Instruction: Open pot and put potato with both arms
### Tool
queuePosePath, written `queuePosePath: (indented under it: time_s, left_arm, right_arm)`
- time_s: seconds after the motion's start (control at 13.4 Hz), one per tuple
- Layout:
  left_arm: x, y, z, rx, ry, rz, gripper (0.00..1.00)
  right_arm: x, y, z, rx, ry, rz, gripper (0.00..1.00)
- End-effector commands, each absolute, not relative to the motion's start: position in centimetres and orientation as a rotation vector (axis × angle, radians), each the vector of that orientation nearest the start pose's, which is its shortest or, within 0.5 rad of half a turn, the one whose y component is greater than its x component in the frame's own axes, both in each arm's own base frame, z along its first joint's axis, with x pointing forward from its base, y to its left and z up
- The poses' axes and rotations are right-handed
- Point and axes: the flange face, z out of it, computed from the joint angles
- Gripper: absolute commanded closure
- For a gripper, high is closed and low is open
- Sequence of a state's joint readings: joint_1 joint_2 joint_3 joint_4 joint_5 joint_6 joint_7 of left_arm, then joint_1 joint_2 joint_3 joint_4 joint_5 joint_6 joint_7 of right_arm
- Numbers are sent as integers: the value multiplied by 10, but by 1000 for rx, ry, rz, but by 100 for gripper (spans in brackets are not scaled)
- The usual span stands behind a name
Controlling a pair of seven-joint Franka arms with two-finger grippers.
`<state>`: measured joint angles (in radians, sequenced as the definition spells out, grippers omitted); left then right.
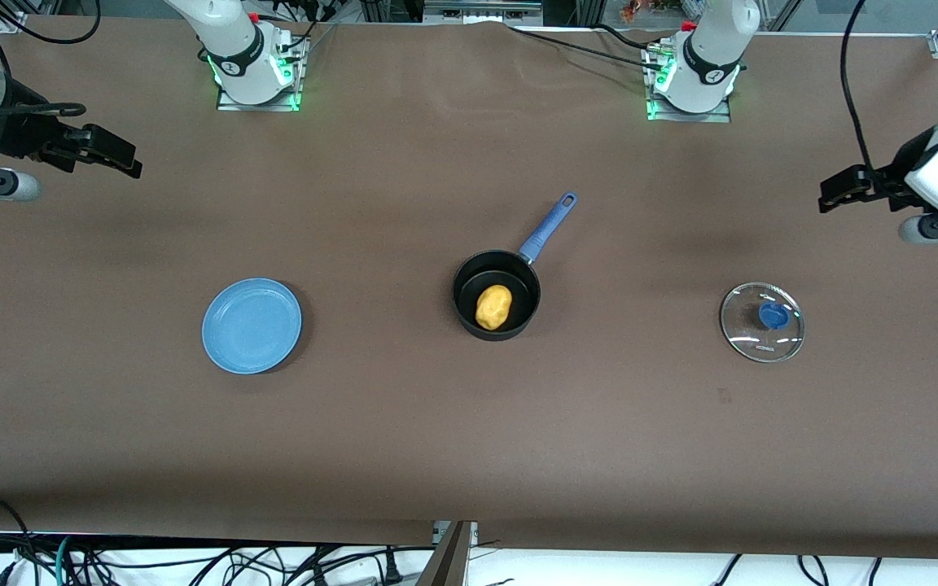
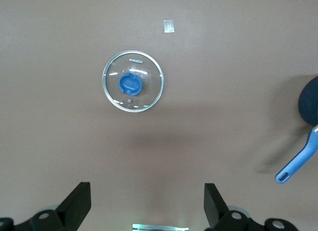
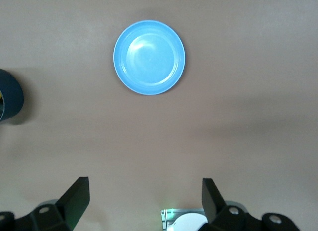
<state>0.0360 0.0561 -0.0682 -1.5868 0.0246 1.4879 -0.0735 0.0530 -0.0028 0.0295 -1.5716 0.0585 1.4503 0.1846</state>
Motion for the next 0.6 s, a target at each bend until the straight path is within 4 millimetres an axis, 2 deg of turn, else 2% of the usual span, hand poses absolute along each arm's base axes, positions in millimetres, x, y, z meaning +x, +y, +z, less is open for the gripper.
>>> queuePosePath:
  time_s: [0.0, 0.3, 0.52]
  left_arm:
    - [574, -15, 592, -3119, -80, 215, 0]
    - [580, -10, 596, -3126, -92, 228, 0]
    - [583, -13, 593, -3124, -82, 237, 0]
  right_arm:
    - [539, 49, 632, -3108, 125, 114, 0]
    - [553, 53, 630, -3115, 93, 96, 0]
    - [555, 43, 636, -3113, 109, 79, 0]
